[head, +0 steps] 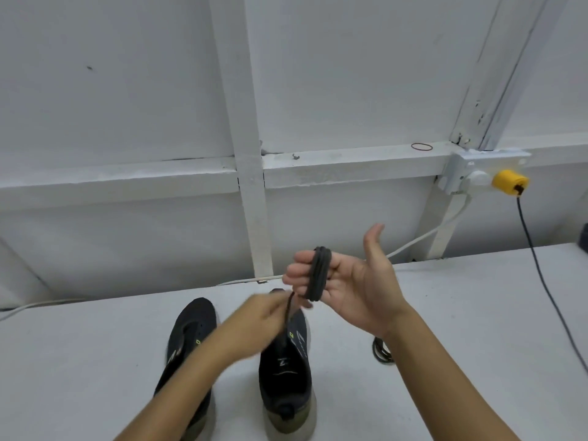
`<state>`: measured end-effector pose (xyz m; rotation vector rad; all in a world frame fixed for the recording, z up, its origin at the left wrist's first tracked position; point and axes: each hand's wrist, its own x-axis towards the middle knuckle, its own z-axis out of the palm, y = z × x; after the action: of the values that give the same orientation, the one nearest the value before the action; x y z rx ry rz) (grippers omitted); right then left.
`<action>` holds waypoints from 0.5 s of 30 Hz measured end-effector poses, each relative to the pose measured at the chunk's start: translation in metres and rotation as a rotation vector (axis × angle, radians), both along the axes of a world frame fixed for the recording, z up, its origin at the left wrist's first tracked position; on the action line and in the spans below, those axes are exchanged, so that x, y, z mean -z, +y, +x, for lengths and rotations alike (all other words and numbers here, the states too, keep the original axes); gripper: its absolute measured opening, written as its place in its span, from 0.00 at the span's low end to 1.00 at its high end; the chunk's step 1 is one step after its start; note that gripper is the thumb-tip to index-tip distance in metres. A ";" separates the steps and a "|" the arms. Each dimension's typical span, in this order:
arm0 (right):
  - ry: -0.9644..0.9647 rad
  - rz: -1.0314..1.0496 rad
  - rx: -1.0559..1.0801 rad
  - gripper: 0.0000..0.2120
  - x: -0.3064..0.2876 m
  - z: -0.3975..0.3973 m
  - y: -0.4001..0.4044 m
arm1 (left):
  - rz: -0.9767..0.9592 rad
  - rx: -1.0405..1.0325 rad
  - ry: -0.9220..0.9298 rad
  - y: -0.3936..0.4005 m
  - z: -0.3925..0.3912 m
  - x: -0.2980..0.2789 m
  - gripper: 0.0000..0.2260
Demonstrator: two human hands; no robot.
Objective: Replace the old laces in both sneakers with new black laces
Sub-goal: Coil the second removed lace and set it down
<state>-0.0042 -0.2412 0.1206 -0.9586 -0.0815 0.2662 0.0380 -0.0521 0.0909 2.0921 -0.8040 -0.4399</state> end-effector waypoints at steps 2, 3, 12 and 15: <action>0.023 -0.008 0.085 0.56 0.004 0.005 -0.006 | 0.167 0.108 -0.074 0.001 -0.024 0.009 0.12; 0.041 -0.040 0.104 0.56 0.008 0.007 -0.009 | 0.251 0.164 -0.132 0.002 -0.033 0.009 0.10; 0.126 -0.309 -0.166 0.56 0.044 0.001 0.010 | 0.208 0.186 -0.712 0.001 0.002 -0.051 0.10; 0.074 -0.293 -0.240 0.59 0.042 -0.004 0.011 | 0.105 0.189 -0.551 -0.004 0.023 -0.047 0.06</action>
<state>-0.0080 -0.2298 0.0785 -1.2300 -0.0910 0.5456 0.0612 -0.0559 0.1375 2.2745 -1.3263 0.0094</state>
